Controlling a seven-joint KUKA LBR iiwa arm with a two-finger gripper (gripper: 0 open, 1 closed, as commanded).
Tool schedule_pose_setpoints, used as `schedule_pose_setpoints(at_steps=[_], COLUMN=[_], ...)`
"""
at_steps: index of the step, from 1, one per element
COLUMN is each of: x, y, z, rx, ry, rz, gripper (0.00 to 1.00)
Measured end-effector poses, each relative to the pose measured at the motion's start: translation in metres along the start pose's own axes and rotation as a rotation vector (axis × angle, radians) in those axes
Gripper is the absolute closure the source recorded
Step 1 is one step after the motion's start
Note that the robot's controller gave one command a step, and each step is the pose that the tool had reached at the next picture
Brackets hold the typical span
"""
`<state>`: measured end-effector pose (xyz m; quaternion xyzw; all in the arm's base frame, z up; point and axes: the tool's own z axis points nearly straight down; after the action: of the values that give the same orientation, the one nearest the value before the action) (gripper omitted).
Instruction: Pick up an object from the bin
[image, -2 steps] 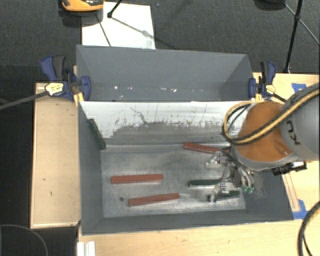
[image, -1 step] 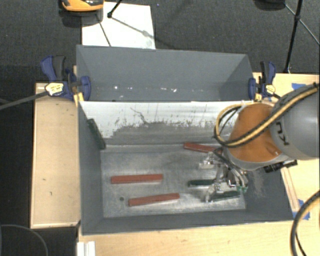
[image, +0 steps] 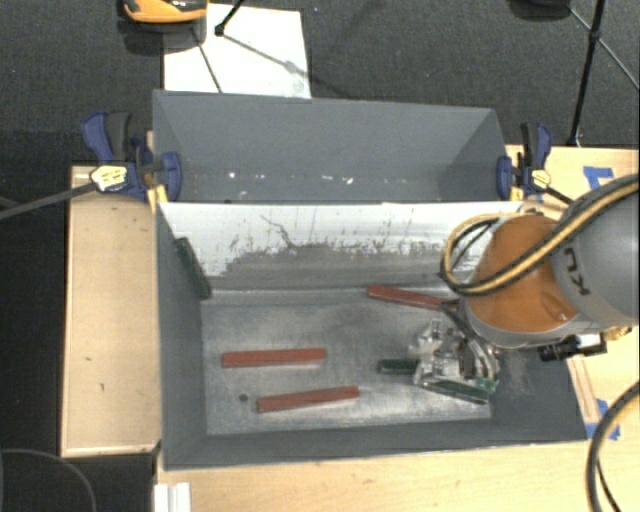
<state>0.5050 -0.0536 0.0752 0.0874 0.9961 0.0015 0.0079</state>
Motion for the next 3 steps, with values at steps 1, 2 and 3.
schedule_pose_setpoints(at_steps=[1, 2, 3], x=[0.000, 0.001, 0.002], y=[0.000, 0.000, -0.001], z=[0.000, -0.003, -0.015], rx=[0.000, 0.001, 0.003], ry=[0.000, 0.006, 0.014], rz=[-0.001, -0.002, -0.003], gripper=[1.00, 1.00, 1.00])
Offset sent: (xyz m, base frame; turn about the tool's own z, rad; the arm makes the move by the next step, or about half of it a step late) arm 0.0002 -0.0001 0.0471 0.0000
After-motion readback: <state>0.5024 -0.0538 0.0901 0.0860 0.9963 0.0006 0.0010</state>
